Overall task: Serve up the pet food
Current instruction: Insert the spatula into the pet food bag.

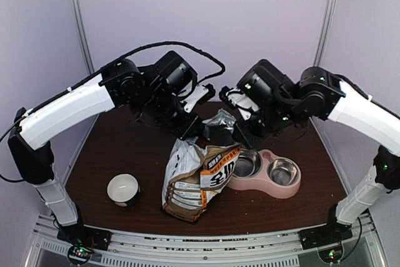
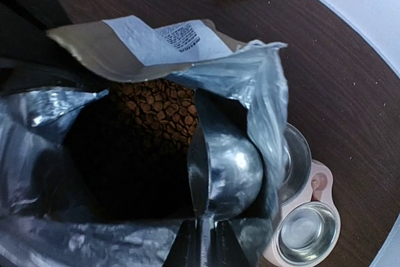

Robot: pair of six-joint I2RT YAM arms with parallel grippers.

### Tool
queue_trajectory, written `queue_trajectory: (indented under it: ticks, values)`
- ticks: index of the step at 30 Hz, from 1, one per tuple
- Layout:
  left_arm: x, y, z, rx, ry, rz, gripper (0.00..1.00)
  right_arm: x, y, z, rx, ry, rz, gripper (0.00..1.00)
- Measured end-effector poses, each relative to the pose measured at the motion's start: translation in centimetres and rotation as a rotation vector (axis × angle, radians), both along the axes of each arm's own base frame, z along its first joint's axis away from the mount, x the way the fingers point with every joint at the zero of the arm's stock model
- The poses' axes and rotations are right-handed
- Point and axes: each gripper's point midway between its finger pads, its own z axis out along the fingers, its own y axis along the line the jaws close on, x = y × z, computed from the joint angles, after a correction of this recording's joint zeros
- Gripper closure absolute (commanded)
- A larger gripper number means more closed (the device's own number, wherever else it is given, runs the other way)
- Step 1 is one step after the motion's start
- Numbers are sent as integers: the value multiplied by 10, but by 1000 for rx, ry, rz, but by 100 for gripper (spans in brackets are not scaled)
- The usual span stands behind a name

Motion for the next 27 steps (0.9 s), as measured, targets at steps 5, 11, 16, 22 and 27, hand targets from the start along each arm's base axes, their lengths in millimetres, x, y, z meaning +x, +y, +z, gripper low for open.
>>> queue_trajectory:
  ticks: [5, 11, 16, 22, 27]
  values:
    - [4, -5, -2, -40, -22, 34, 99, 11, 16, -41, -116, 53, -18, 100]
    - [6, 2, -4, -66, -49, 71, 98, 19, 40, -58, -147, 88, -10, 100]
    - [10, 10, -5, -88, -58, 110, 98, 17, 50, -60, -111, 124, 14, 100]
    - [15, 20, -5, -119, -58, 147, 98, 15, 57, -62, -62, 174, 45, 100]
    - [18, 24, -6, -124, -55, 158, 98, 14, 59, -64, -40, 202, 69, 100]
